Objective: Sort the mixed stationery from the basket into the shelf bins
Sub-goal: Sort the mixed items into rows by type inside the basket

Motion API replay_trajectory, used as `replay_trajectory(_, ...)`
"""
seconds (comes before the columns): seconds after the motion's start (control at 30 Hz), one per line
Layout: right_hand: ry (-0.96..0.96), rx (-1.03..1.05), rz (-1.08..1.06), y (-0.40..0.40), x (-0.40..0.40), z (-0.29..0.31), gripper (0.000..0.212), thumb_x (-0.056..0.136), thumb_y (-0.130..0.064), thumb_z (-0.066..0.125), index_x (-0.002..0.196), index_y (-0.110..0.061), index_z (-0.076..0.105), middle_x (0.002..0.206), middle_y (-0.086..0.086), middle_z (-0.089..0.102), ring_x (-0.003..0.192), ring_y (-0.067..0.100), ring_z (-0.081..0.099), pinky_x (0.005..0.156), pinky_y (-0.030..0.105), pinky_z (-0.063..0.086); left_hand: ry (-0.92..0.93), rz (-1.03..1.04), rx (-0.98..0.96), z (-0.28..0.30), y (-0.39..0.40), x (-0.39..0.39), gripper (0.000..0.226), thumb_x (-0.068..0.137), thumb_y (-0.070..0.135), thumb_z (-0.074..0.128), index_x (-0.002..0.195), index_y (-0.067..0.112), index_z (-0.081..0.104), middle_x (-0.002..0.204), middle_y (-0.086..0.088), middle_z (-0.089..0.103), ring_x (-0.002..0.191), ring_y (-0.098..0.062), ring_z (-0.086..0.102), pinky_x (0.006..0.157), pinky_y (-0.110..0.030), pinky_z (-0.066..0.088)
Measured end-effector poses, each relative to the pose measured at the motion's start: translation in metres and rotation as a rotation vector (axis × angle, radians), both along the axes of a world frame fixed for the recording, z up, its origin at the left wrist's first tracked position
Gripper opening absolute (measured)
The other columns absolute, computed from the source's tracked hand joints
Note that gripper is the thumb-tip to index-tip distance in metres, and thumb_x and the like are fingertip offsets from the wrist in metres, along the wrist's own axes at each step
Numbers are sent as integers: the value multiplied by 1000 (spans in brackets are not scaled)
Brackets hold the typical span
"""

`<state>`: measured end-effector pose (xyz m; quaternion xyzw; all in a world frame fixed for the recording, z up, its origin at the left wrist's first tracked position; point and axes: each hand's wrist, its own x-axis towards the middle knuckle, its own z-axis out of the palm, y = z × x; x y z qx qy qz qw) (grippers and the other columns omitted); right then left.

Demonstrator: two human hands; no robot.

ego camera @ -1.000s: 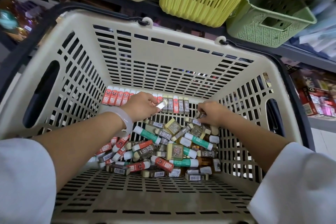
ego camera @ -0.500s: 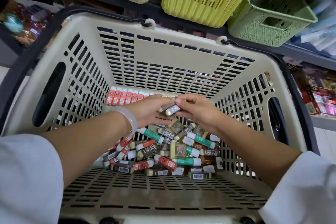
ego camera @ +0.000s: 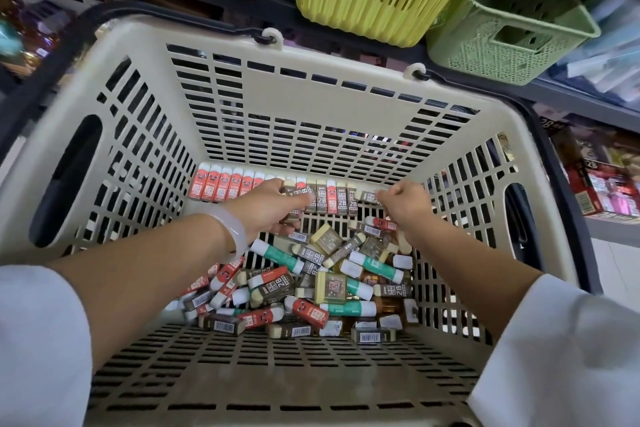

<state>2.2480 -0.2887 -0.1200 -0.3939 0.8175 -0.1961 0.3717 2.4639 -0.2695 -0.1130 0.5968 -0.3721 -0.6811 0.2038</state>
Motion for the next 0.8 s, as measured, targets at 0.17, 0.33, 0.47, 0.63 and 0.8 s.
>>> replay_trajectory(0.17, 66, -143, -136, -6, 5, -19, 33, 89, -16, 57, 64, -19, 36, 62, 0, 46, 52, 12, 43, 53, 22, 39, -2, 1, 17, -5, 1, -1, 78, 86, 28, 64, 145, 5, 18, 95, -7, 57, 69, -12, 58, 63, -23, 54)
replay_trajectory(0.33, 161, -127, -96, -8, 6, -27, 17, 93, -17, 51, 76, -17, 47, 78, 0, 58, 54, 14, 46, 45, 24, 33, -24, -14, 11, -9, -1, 3, 58, 86, 25, 64, 133, 4, 37, 84, -4, 57, 67, -12, 55, 47, -14, 48)
replay_trajectory(0.47, 164, -42, 41, -5, 1, -28, 20, 95, -16, 46, 87, -11, 63, 76, 8, 63, 56, 17, 56, 46, 24, 42, -45, -14, 8, -13, -2, 3, 60, 86, 22, 64, 136, 4, 34, 83, -4, 55, 65, -12, 54, 46, -14, 48)
replay_trajectory(0.63, 240, -16, 336, -4, 4, -26, 27, 90, -16, 58, 63, -16, 54, 62, -3, 56, 56, 13, 55, 57, 22, 45, -55, -45, -10, -11, -2, 2, 69, 87, 21, 63, 142, 4, 24, 83, -4, 52, 64, -11, 52, 55, -19, 48)
replay_trajectory(0.8, 321, -34, 361, 1, 7, -22, 18, 93, -19, 51, 90, -8, 65, 66, 1, 57, 58, 18, 54, 54, 22, 44, -109, -145, -67, -8, 0, 4, 27, 84, 27, 66, 101, 15, 49, 69, -3, 51, 61, -14, 46, 56, -23, 42)
